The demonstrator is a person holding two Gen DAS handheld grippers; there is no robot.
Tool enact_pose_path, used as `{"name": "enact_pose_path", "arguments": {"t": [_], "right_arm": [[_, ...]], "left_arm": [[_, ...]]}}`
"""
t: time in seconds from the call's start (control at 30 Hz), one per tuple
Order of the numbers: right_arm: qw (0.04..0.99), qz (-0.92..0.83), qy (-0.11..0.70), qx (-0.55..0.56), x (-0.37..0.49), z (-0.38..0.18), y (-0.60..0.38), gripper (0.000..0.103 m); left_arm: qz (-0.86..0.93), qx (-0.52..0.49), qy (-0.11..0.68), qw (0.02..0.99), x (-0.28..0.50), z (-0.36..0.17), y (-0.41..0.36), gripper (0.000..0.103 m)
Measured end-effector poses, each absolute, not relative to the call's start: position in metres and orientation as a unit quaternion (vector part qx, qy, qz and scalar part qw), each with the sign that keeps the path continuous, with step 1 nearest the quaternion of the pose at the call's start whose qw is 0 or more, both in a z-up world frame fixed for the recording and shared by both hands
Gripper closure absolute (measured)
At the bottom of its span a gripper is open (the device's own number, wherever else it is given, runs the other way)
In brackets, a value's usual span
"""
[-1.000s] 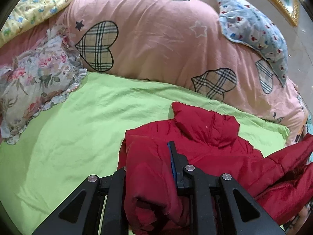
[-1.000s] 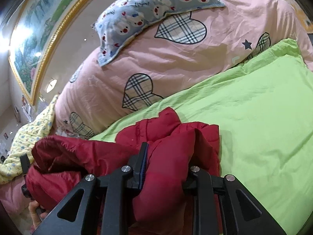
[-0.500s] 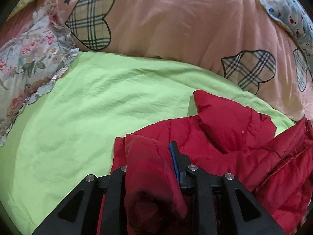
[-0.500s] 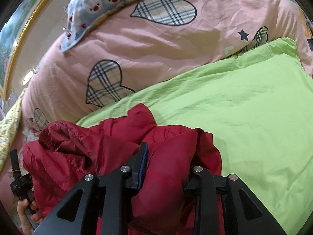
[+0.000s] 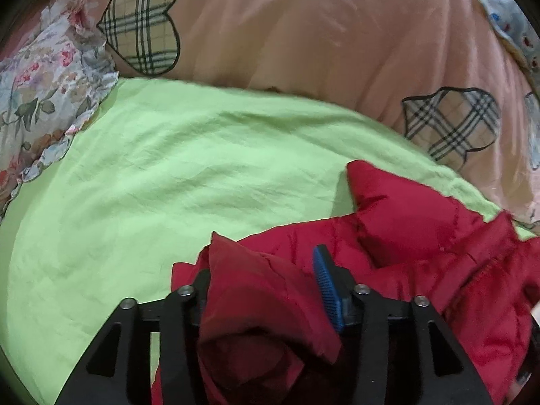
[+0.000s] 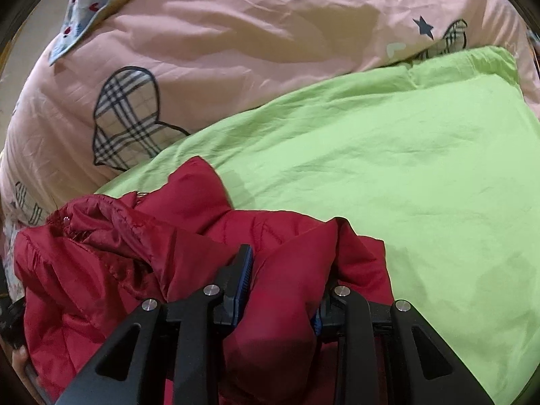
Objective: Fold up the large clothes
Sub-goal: 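Lift the hem with both tools and fold it toward the collar, then lay the folded hem down and open both tools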
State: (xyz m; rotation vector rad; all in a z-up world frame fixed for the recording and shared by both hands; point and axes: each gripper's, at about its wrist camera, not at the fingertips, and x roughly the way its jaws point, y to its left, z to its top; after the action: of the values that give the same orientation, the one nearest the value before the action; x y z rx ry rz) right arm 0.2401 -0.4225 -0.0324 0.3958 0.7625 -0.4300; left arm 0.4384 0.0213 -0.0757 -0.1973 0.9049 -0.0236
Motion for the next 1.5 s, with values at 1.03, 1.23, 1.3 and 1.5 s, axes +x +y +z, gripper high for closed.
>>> {"name": "enact_pose_path", "arguments": {"t": [1.03, 1.23, 1.3, 1.5], "right_arm": [[0.916, -0.17, 0.304, 0.199, 0.211, 0.028, -0.409, 0.032], [0.938, -0.113, 0.308, 0.113, 0.18, 0.045, -0.359, 0.019], [0.926, -0.087, 0.359, 0.084, 0.187, 0.027, -0.343, 0.02], [0.892, -0.097, 0.439, 0.041, 0.221, -0.023, -0.336, 0.013]], "left_arm": [[-0.079, 0.043, 0.419, 0.903, 0.327, -0.092, -0.052, 0.016], [-0.065, 0.039, 0.426, 0.901, 0.338, -0.095, -0.056, 0.016], [-0.062, 0.041, 0.428, 0.901, 0.345, -0.099, -0.057, 0.015], [-0.072, 0.037, 0.428, 0.9, 0.346, -0.095, -0.055, 0.015]]}}
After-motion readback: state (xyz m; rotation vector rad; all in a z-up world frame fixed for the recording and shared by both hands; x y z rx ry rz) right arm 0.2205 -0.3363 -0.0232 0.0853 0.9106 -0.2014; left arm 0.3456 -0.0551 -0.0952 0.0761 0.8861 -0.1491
